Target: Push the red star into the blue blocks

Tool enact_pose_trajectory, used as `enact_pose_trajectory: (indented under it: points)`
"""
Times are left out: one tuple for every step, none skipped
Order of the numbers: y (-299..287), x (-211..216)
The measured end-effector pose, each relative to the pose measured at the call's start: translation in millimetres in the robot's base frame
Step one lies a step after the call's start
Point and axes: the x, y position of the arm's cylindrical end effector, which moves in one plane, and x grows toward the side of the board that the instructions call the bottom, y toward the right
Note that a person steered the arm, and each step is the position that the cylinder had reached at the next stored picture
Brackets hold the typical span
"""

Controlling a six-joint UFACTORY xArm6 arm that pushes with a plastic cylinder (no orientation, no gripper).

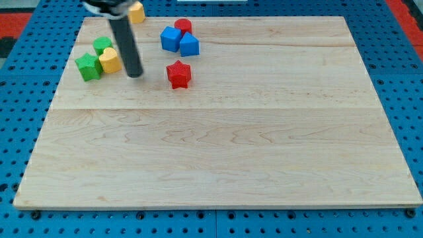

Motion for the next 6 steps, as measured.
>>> enact_pose_trajectory:
  points:
    - [49, 44]
    - [72, 34]
    - [70, 14]
    - [54, -14]
    - [48, -34]
    - [8, -31]
